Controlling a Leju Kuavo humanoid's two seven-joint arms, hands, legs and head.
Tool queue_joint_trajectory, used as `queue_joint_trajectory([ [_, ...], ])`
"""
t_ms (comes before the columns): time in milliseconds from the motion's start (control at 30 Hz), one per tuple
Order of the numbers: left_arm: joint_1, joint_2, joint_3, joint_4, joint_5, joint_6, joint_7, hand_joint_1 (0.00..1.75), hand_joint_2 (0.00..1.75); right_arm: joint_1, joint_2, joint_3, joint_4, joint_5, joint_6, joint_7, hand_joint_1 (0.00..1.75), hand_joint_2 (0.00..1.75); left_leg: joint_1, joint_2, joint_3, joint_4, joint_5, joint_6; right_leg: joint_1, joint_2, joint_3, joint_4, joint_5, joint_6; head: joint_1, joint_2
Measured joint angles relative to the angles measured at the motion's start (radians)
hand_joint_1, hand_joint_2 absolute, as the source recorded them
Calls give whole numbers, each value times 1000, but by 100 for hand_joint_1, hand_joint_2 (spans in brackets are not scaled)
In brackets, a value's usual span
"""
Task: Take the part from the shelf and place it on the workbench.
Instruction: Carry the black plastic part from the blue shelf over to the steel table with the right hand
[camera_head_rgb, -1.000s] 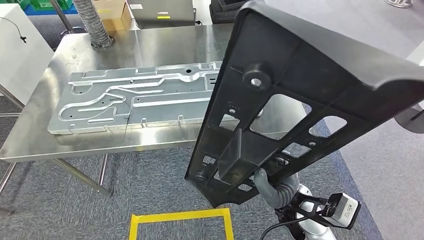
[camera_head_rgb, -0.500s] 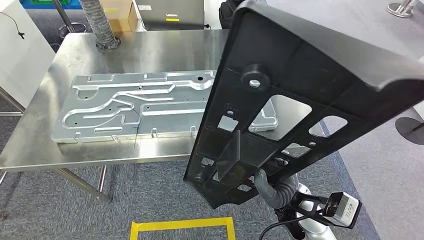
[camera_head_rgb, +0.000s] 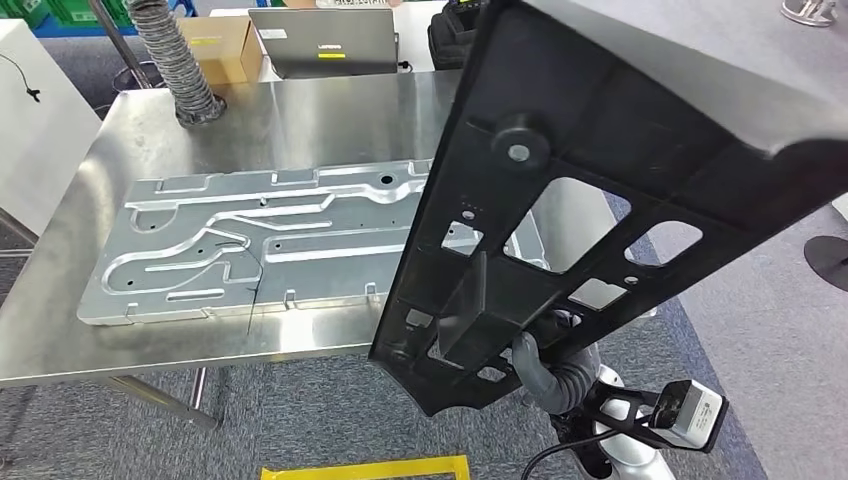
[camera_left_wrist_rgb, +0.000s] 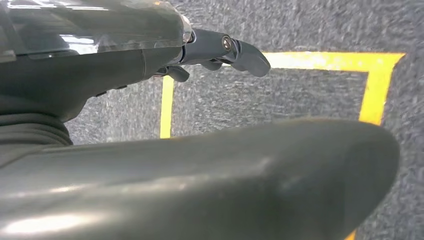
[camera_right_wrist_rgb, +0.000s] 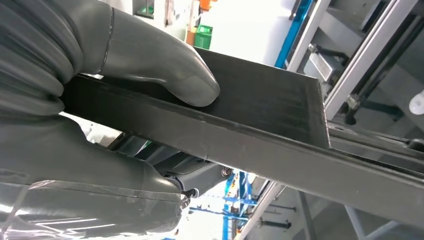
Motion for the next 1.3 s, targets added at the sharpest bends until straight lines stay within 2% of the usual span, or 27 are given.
queue_joint_trajectory([
  [67,1,4,3,0,1,5,2,0,0,1,0,0,0,0,-1,0,175,175,5,1,34,-129,95,-5,-4,0,26,4,-22,11,0,0],
  [100,1,6,6,0,2,9,2,0,0,1,0,0,-1,0,-3,0,175,175,5,3,49,-181,121,-3,-4,1,34,7,-32,18,0,0],
  [133,2,8,9,0,4,13,4,0,0,2,0,0,-2,0,-5,0,175,175,4,4,57,-211,135,3,-3,1,37,9,-40,25,0,0],
  [200,3,12,14,0,8,20,6,0,0,5,-1,0,-8,0,-11,0,175,175,1,4,61,-222,128,22,-1,1,38,12,-48,38,0,0],
  [267,5,16,18,0,13,22,6,0,0,9,-1,-1,-16,0,-15,-2,175,175,3,3,71,-226,130,35,-2,1,33,35,-53,47,0,0],
  [300,4,18,20,0,15,23,6,0,0,9,-1,-2,-20,0,-16,-3,175,175,4,2,77,-229,129,39,-3,0,15,70,-64,51,0,0],
  [333,3,20,22,0,17,24,6,0,0,10,-2,-2,-23,0,-16,-4,175,175,4,2,83,-231,126,44,-4,0,-16,125,-84,55,0,0],
  [400,2,23,23,0,17,25,6,0,0,14,-2,-3,-27,-1,-17,-6,175,175,2,2,91,-231,117,50,-5,0,-102,258,-138,61,0,0],
  [433,2,24,24,0,17,26,6,0,0,17,-2,-3,-27,-1,-17,-6,175,175,-1,1,97,-231,112,52,-5,0,-137,302,-151,61,0,0],
  [467,3,25,25,0,17,26,6,0,0,20,-2,-4,-27,-1,-17,-6,175,175,-3,0,104,-231,106,53,-5,0,-157,313,-143,59,0,0],
  [500,3,26,26,0,17,26,6,0,0,22,-2,-4,-27,-1,-17,-6,175,175,-6,-1,113,-231,100,53,-3,0,-158,285,-112,54,0,0],
  [567,3,26,28,0,17,26,7,0,0,22,-2,-5,-30,-1,-17,-6,175,175,-12,-3,132,-233,87,53,5,-1,-119,152,-14,31,0,0],
  [633,1,24,29,0,18,26,6,0,0,22,-2,-5,-34,0,-18,-7,175,175,-14,-4,142,-236,78,48,16,-2,-88,55,31,9,0,0],
  [700,0,24,31,0,22,29,2,0,0,24,-3,-7,-43,13,-37,-9,175,175,-13,-3,146,-235,79,37,23,-1,-81,30,34,1,1,0],
  [767,0,25,37,0,27,35,-5,0,0,31,-4,-12,-78,71,-115,-10,175,175,-14,-1,149,-222,73,26,17,0,-66,13,44,-3,1,0],
  [800,0,26,39,0,29,38,-8,0,0,34,-5,-14,-108,114,-182,-10,175,175,-14,-1,142,-202,58,22,12,-2,-57,7,44,-5,0,0],
  [833,0,26,42,0,30,40,-11,0,0,38,-7,-15,-146,168,-271,-11,175,175,-13,-1,125,-163,31,18,8,-3,-50,2,45,-6,0,0],
  [900,2,27,45,0,30,40,-18,0,0,35,-16,-16,-217,291,-463,3,175,175,-7,0,64,-40,-32,10,8,-4,-47,1,43,-8,0,0],
  [933,5,27,46,0,27,40,-21,0,0,20,-23,-21,-239,357,-538,33,175,175,-4,0,33,14,-52,6,8,-3,-48,3,42,-9,0,0],
  [967,7,28,47,0,24,38,-23,0,0,-11,-32,-30,-248,413,-581,76,175,175,-2,0,15,40,-53,2,6,0,-50,5,41,-9,0,0],
  [1000,8,28,47,0,20,35,-24,0,0,-58,-41,-45,-241,456,-590,126,175,175,1,0,15,27,-33,-1,4,5,-51,8,40,-7,0,0],
  [1067,3,28,46,0,12,26,-26,0,0,-172,-63,-96,-189,525,-557,203,175,175,7,2,57,-89,47,-4,0,11,-52,19,36,1,0,0],
  [1100,-2,28,46,0,8,22,-27,0,0,-229,-74,-124,-149,567,-540,224,175,175,8,4,79,-152,70,-4,0,11,-53,27,33,8,0,0],
  [1167,-7,29,46,0,2,18,-29,0,0,-329,-90,-163,-62,688,-530,261,175,175,7,7,96,-213,88,6,2,10,-62,39,30,22,0,0],
  [1200,-7,29,46,0,0,18,-31,0,0,-372,-95,-170,-19,772,-535,289,175,175,4,7,93,-214,86,14,3,9,-65,41,31,29,0,0],
  [1233,-6,29,46,0,-3,16,-33,0,0,-411,-100,-169,25,864,-541,324,175,175,4,6,91,-213,96,23,3,9,-68,41,32,35,0,0],
  [1300,-8,29,45,0,-8,10,-38,0,0,-476,-108,-156,109,1028,-553,396,175,175,6,5,90,-219,111,37,1,7,-77,61,17,46,0,0],
])
